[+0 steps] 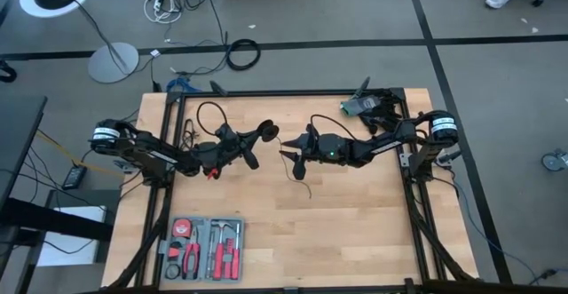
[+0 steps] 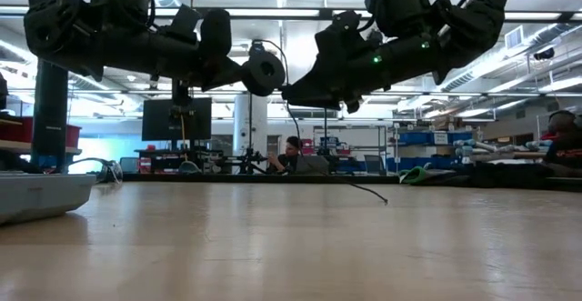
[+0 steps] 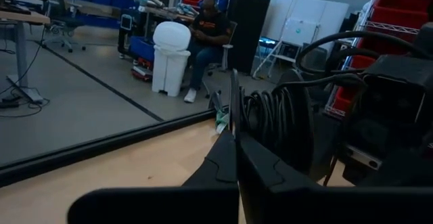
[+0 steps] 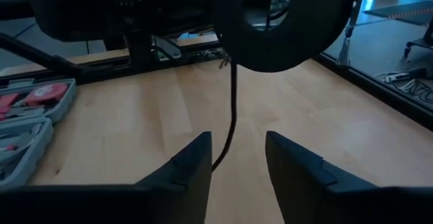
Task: Coil cords
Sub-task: Coil the black wire on the spool
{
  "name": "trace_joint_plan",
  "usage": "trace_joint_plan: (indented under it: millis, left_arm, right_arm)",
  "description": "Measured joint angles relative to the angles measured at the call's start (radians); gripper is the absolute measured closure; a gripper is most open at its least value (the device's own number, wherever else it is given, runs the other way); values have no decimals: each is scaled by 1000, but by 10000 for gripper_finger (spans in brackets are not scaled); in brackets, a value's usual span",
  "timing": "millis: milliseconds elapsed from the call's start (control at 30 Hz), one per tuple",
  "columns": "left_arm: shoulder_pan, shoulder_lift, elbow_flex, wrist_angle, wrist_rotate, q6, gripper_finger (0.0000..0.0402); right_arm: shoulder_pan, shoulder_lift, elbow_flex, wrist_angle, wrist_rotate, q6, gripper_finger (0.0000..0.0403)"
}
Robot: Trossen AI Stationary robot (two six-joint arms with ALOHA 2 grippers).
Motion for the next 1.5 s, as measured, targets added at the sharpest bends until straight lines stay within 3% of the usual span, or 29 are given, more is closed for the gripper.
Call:
trace_joint_plan:
  millis: [133, 333, 533, 700, 1033, 1133, 1333, 1500]
  left_arm:
    - [0, 0, 0, 0, 0, -1, 401]
    - [0, 0, 0, 0, 0, -3, 401]
    - [0, 0, 0, -24, 0, -2, 401]
    - [0, 0, 0, -38, 0, -7, 401]
    - [0, 0, 1, -26, 25, -58, 401]
    - [0, 0, -1, -22, 40, -62, 401]
    - [-1, 0, -35, 28, 98, -64, 401]
    - [-15, 0, -86, 52, 96, -76, 401]
  right_arm:
    - [-1, 0, 0, 2, -1, -8, 303]
    - [-4, 0, 0, 6, -1, -24, 394]
    - [7, 1, 47, 32, -28, -49, 400]
    - [35, 6, 210, -260, -47, -118, 401]
    - [48, 235, 407, -342, -124, -133, 402]
    - [51, 276, 412, -353, -111, -88, 402]
    - [55, 267, 383, -490, 15, -16, 403]
    - [55, 236, 380, -588, 20, 8, 403]
